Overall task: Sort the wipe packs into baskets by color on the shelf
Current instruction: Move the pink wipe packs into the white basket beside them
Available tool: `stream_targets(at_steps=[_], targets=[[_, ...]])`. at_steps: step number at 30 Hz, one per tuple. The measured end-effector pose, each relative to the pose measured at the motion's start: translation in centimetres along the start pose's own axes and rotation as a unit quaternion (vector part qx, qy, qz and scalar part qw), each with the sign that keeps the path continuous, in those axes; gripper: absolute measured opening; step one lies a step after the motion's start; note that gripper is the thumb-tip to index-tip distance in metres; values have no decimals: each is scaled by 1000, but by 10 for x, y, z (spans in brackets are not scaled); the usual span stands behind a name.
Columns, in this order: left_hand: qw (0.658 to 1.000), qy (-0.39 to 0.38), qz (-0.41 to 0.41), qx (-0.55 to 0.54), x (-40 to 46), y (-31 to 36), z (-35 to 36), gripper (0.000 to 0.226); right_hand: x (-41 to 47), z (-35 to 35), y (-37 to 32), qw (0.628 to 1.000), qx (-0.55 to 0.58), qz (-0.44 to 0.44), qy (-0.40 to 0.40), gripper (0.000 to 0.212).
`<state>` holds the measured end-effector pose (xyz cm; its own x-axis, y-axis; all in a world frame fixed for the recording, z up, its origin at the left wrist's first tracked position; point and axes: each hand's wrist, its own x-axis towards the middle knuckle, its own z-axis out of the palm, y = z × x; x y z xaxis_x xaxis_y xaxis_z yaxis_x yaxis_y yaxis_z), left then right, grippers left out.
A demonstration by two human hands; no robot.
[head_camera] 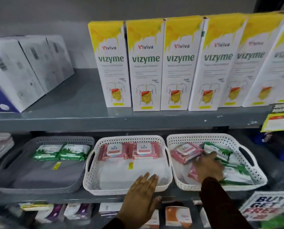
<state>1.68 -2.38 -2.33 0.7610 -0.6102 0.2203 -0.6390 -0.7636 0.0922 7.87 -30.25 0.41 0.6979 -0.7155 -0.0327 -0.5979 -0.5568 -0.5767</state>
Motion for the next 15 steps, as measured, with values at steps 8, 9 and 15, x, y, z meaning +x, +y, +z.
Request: stream_targets(at_steps=[8,9,15], targets=[[998,18,-60,13,-29,-39,-4,71,-48,-43,-9,971,190,-104,98,75],[998,15,-59,12,-31,-41,-6,71,-58,-47,-15,965,210,-128,88,74],[994,20,-103,22,-36,-46,-7,74,-105,-6,-69,917,266,-296,-36,49]])
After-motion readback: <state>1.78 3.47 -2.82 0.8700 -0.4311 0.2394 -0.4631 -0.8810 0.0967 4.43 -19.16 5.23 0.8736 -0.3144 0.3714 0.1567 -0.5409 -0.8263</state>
